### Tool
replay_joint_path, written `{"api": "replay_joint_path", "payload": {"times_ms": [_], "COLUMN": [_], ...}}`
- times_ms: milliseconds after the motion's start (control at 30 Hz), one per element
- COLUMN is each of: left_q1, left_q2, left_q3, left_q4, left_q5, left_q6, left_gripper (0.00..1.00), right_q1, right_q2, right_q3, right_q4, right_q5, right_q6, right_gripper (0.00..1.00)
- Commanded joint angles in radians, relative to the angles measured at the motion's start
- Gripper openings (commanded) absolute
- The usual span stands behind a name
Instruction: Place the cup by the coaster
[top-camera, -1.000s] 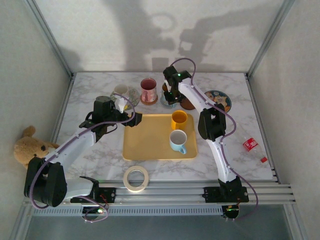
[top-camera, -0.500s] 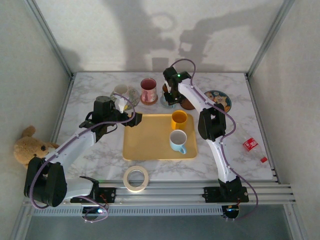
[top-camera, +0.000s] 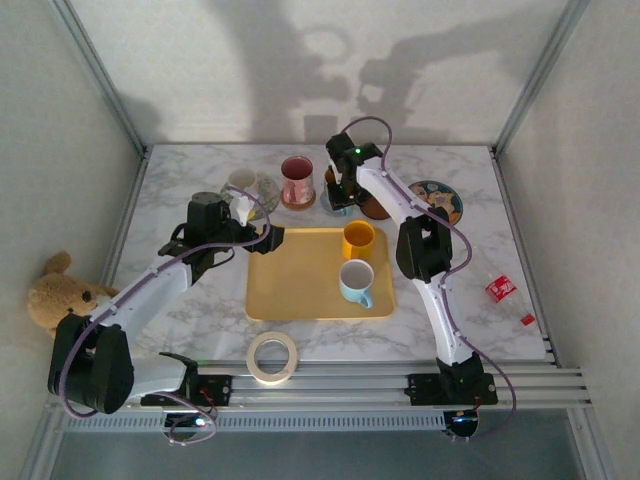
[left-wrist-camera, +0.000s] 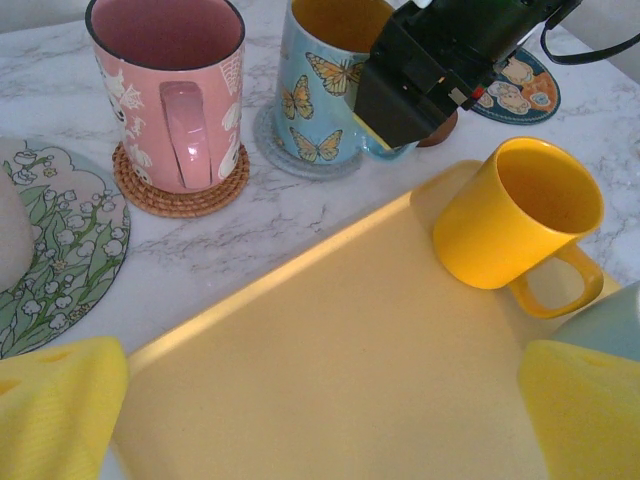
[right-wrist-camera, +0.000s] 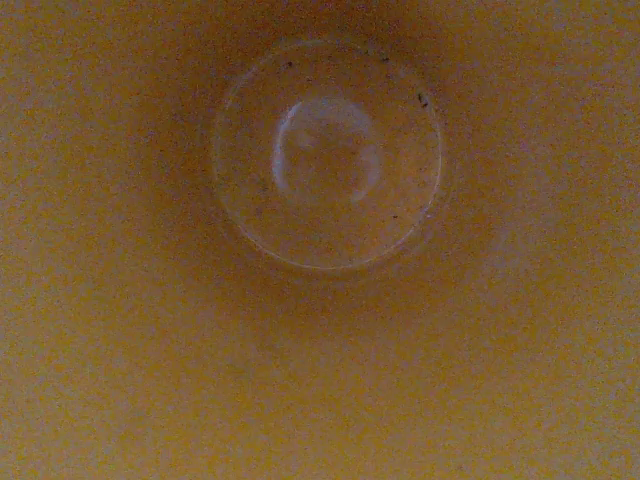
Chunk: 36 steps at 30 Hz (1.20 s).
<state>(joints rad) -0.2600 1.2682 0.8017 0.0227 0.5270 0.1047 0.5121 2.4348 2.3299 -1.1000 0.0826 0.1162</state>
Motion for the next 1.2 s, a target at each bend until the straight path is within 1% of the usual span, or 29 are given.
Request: {"api": "replay_joint_path", "payload": {"times_ms": [0,33,133,367,467,700,833,933,1067,1167], "left_q1": [-0.003,-0.004,-0.005,-0.008,-0.008,-0.015,-0.026,-0.043,-0.072,-0.094], "left_q2": [-0.019,-0.020,-0.017,-0.029,-0.024,-0.021,-0.034,-0.044,-0.069,-0.106], "left_q3": [0.005,0.004,-0.001,-0.006,0.008,0.041,0.073,0.110,0.145,0.143], "left_q4": [-0.002,0.001,0.008,0.014,0.006,-0.004,-0.030,-0.089,-0.169,-0.180], "left_q5": [-0.001,-0.001,0.001,0.001,0.004,0.005,-0.004,-0.006,-0.017,-0.013], "left_q6": [0.006,0.006,0.001,0.003,0.004,-0.005,0.001,0.027,0.060,0.075], "left_gripper": [1.00,1.00,1.00,1.00,1.00,1.00,1.00,1.00,1.00,1.00], "right_q1": [0.001,0.001,0.000,0.000,0.000,0.002,0.002,0.002,0.003,0.008], "right_q2": [-0.047,-0.051,-0.061,-0.098,-0.135,-0.241,-0.293,-0.351,-0.449,-0.526], "right_q3": [-0.022,-0.026,-0.031,-0.056,-0.091,-0.168,-0.176,-0.198,-0.261,-0.325], "right_q4": [0.010,0.012,0.014,0.012,0.025,0.067,0.056,0.055,0.070,0.079], "right_q5": [-0.001,-0.001,-0.001,0.001,0.008,0.016,0.029,0.038,0.049,0.065], "right_q6": [0.011,0.014,0.027,0.041,0.042,0.029,0.009,-0.010,-0.030,-0.054], "right_gripper": [0.50,0.53,0.59,0.66,0.72,0.99,0.99,0.99,0.99,0.99]}}
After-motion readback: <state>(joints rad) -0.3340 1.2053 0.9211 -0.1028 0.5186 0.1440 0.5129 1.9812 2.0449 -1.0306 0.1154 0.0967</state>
